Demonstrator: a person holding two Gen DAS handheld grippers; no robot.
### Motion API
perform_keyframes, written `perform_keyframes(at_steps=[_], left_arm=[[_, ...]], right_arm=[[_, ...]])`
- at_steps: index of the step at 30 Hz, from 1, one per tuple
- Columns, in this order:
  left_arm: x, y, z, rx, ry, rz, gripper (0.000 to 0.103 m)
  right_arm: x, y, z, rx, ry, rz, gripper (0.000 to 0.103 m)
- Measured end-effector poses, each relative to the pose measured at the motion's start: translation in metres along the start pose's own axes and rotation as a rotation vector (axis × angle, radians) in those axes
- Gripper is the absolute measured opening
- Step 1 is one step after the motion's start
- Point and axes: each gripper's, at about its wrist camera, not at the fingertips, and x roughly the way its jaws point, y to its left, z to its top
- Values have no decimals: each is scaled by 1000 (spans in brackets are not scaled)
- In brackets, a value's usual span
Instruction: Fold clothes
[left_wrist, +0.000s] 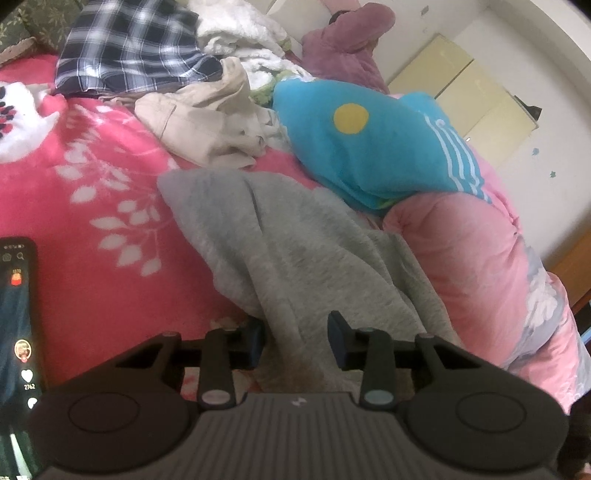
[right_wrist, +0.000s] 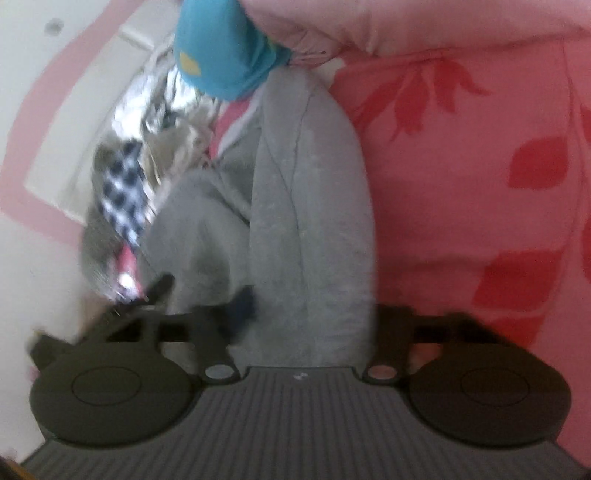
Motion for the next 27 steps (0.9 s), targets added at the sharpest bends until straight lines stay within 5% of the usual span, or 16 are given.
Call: perform_keyframes(at_steps=[2,4,17,27], left_arm=[[1,-1,-1,7,0,7,32],[1,-1,-2,14,0,11,31],[0,2,0,12,1,16,29],[0,4,0,7,9,18,29]], right_arm=[[-4,10,-6,-83,-23,-42,17],[-11,18,-6,-142,-65,-102,10],[-27,63,83,-571,-342,-398,7],[58,-14,112,-497,-232,-565,9]])
